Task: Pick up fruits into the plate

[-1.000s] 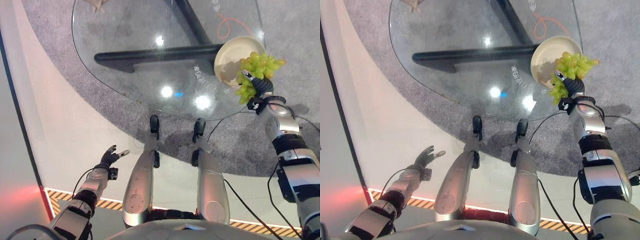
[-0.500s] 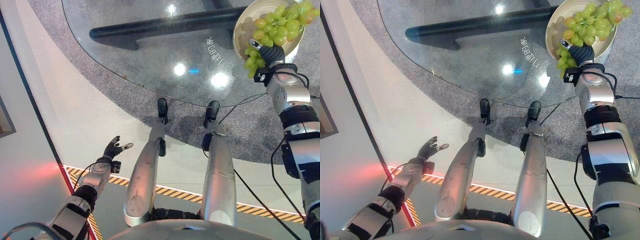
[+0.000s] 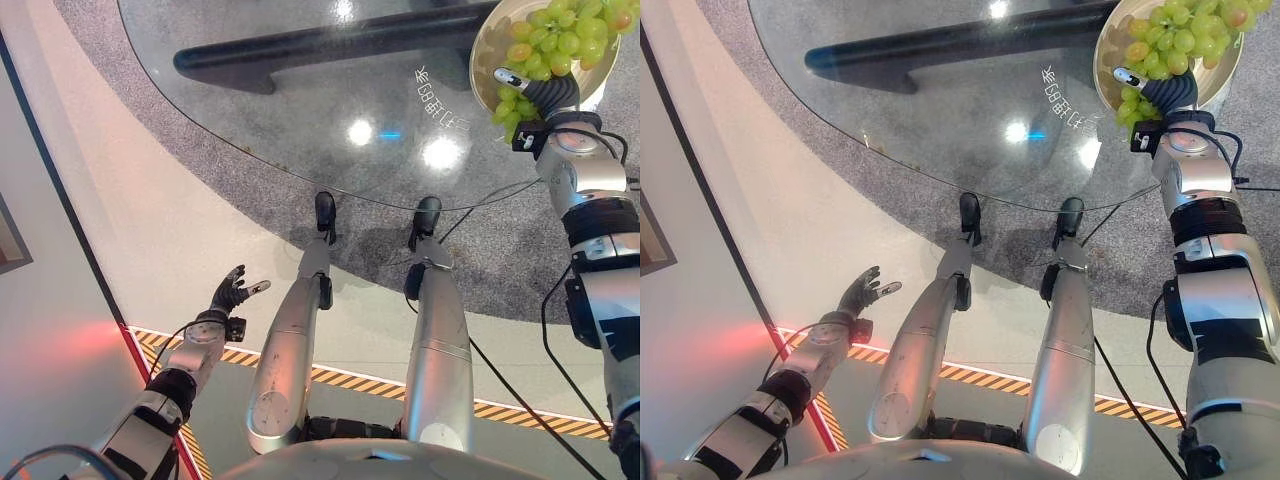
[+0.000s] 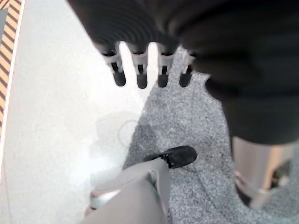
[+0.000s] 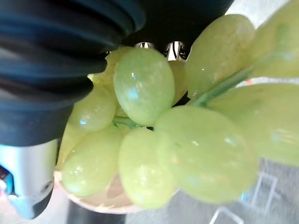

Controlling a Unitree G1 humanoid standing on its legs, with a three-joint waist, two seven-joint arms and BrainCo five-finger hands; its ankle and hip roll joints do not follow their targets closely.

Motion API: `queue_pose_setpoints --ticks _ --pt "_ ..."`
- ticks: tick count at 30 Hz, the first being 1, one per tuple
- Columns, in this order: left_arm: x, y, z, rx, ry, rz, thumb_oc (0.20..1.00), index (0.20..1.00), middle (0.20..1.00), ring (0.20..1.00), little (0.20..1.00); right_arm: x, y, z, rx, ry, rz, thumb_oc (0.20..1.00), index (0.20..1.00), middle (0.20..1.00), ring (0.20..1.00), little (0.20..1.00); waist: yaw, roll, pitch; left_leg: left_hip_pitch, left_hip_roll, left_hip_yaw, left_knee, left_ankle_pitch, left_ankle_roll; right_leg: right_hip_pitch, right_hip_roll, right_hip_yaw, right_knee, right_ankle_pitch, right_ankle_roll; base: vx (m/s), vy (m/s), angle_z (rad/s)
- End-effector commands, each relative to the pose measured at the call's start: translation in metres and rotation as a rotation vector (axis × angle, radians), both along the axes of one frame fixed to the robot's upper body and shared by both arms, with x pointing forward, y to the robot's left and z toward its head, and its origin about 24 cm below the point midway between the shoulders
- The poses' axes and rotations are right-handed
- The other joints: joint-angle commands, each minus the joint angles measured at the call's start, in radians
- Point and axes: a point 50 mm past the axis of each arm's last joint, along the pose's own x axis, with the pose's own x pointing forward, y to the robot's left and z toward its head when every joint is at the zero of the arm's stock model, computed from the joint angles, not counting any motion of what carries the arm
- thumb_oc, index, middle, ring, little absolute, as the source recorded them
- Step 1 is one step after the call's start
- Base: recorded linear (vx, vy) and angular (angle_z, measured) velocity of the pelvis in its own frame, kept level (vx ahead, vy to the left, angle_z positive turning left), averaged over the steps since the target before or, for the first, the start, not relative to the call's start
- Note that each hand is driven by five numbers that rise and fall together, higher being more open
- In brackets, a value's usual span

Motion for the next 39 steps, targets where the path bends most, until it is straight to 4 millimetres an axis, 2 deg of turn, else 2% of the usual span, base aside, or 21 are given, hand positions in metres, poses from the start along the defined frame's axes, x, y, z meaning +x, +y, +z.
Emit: queue_pose_setpoints --ticks 1,4,8,14,23,25,31,36,37,38,39 --pt "-0.019 0.010 -0.013 -0.006 0.055 0.036 1.000 1.000 1.000 1.000 1.000 -0.020 -0.045 -0.015 -0.140 0.124 -0.234 1.000 1.000 1.000 1.000 1.000 -0.017 0.053 -0.037 -0.022 -0.022 -0.059 0.188 -0.182 0.015 0.081 0.053 -0.081 -0.141 0.071 0.021 0.00 0.000 0.00" --pt "-0.021 0.013 -0.013 -0.004 0.057 0.040 1.000 1.000 1.000 1.000 1.000 -0.022 -0.047 -0.017 -0.154 0.138 -0.256 1.000 1.000 1.000 1.000 1.000 -0.018 0.042 -0.037 -0.001 -0.018 -0.056 0.179 -0.182 0.016 0.101 0.056 -0.082 -0.146 0.071 0.020 -0.02 0.022 0.01" --pt "-0.022 0.019 -0.015 -0.003 0.070 0.056 1.000 1.000 1.000 1.000 1.000 -0.025 -0.050 -0.033 -0.149 0.170 -0.274 1.000 1.000 1.000 1.000 1.000 -0.022 0.016 -0.037 0.060 -0.009 -0.050 0.155 -0.183 0.016 0.164 0.063 -0.086 -0.157 0.065 0.022 -0.03 0.047 -0.04" --pt "-0.023 0.030 -0.018 0.018 0.115 0.084 1.000 1.000 1.000 1.000 1.000 -0.036 -0.060 -0.069 -0.167 0.257 -0.298 1.000 1.000 1.000 1.000 1.000 -0.027 -0.041 -0.037 0.197 0.011 -0.032 0.105 -0.186 0.014 0.303 0.065 -0.099 -0.194 0.063 0.030 -0.01 0.024 0.01" --pt "-0.029 0.046 -0.024 0.045 0.202 0.120 1.000 1.000 1.000 1.000 1.000 -0.058 -0.077 -0.111 -0.192 0.374 -0.369 1.000 1.000 1.000 1.000 1.000 -0.022 -0.096 -0.037 0.400 0.032 -0.015 0.042 -0.194 0.008 0.517 0.052 -0.117 -0.271 0.073 0.049 0.01 0.031 0.08" --pt "-0.030 0.048 -0.025 0.046 0.215 0.126 1.000 1.000 1.000 1.000 1.000 -0.062 -0.077 -0.119 -0.182 0.379 -0.372 1.000 1.000 1.000 1.000 1.000 -0.021 -0.107 -0.037 0.442 0.036 -0.011 0.028 -0.196 0.007 0.567 0.048 -0.120 -0.292 0.078 0.053 0.02 0.013 0.07" --pt "-0.041 0.050 -0.033 0.023 0.237 0.129 1.000 1.000 1.000 1.000 1.000 -0.074 -0.068 -0.147 -0.124 0.380 -0.355 1.000 1.000 1.000 1.000 1.000 -0.021 -0.133 -0.096 0.513 0.043 -0.002 0.002 -0.211 0.005 0.656 0.039 -0.128 -0.343 0.086 0.063 0.05 0.027 0.07" --pt "-0.062 0.044 -0.049 0.025 0.315 0.092 1.000 1.000 1.000 1.000 1.000 -0.096 -0.036 -0.202 -0.008 0.431 -0.201 1.000 1.000 1.000 1.000 1.000 -0.033 -0.153 -0.173 0.589 0.045 0.007 -0.021 -0.227 0.003 0.749 0.031 -0.125 -0.383 0.081 0.070 0.10 0.041 0.05" --pt "-0.074 0.041 -0.057 0.030 0.358 0.084 1.000 1.000 1.000 1.000 1.000 -0.112 -0.024 -0.232 0.091 0.475 -0.140 1.000 1.000 1.000 1.000 1.000 -0.037 -0.159 -0.203 0.613 0.047 0.010 -0.024 -0.232 0.003 0.776 0.030 -0.123 -0.388 0.077 0.070 0.13 0.031 0.09" --pt "-0.078 0.040 -0.060 0.030 0.370 0.084 1.000 1.000 1.000 1.000 1.000 -0.117 -0.019 -0.241 0.127 0.492 -0.116 1.000 1.000 1.000 1.000 1.000 -0.039 -0.161 -0.213 0.621 0.048 0.012 -0.025 -0.232 0.003 0.785 0.030 -0.123 -0.391 0.076 0.070 0.21 0.034 0.11" --pt "-0.090 0.036 -0.068 0.029 0.411 0.083 1.000 1.000 1.000 1.000 1.000 -0.138 0.000 -0.277 0.253 0.582 -0.045 1.000 1.000 1.000 1.000 1.000 -0.044 -0.166 -0.246 0.649 0.050 0.015 -0.034 -0.234 0.004 0.813 0.030 -0.123 -0.397 0.072 0.068 0.17 0.014 0.10"
